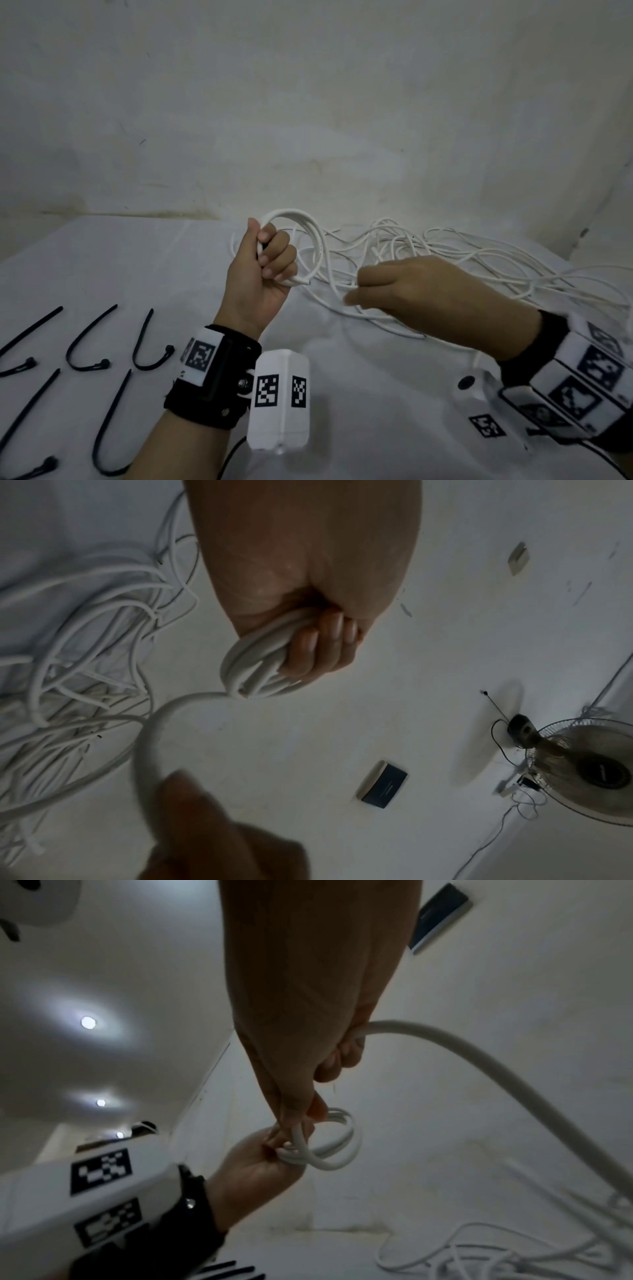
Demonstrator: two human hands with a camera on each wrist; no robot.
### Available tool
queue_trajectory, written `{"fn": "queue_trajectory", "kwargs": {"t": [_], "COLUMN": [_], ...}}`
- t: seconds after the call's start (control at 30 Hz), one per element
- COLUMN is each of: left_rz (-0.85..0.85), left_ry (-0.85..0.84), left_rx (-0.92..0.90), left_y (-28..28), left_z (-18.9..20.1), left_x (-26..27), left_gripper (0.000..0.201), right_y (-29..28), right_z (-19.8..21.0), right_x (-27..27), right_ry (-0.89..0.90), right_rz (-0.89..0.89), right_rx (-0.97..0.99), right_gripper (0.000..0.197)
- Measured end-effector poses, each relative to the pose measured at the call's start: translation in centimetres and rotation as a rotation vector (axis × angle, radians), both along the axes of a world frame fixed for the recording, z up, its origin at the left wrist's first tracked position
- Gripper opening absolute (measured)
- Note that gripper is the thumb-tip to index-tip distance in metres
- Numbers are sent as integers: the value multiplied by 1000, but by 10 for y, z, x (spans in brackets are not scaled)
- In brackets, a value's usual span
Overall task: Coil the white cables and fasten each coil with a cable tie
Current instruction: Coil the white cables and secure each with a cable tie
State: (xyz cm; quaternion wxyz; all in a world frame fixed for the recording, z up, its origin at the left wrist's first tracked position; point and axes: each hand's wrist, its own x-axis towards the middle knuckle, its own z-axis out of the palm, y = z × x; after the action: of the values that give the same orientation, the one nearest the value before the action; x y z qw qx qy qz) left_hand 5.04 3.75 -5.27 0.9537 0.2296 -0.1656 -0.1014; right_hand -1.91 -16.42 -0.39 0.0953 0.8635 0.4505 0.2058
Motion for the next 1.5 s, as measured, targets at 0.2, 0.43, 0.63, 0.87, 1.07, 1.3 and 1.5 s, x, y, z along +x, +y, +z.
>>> {"fn": "queue_trajectory", "kwargs": {"t": [0.2, 0.43, 0.63, 0.87, 1.07, 1.3, 1.5], "left_rz": [-14, -71, -71, -64, -70, -224, -204], "left_ry": [6, -2, 32, 52, -15, -17, 16], "left_rx": [33, 38, 104, 288, 438, 236, 163], "left_y": [-9, -13, -14, -18, -22, -20, -16], "left_z": [2, 2, 3, -2, 2, 2, 4], "left_x": [-5, -7, -10, -13, -18, -18, -18], "left_gripper": [41, 40, 49, 45, 41, 40, 47], "right_y": [26, 29, 32, 40, 43, 38, 32], "right_z": [6, 21, 17, 18, 16, 4, -13], "right_x": [5, 10, 15, 23, 32, 52, 64], "right_ry": [258, 390, 401, 386, 333, 164, 37], "right_rz": [82, 91, 102, 133, 105, 31, 68], "right_rx": [259, 595, 553, 675, 819, 1013, 864], "right_gripper": [26, 25, 11, 9, 6, 4, 27]}}
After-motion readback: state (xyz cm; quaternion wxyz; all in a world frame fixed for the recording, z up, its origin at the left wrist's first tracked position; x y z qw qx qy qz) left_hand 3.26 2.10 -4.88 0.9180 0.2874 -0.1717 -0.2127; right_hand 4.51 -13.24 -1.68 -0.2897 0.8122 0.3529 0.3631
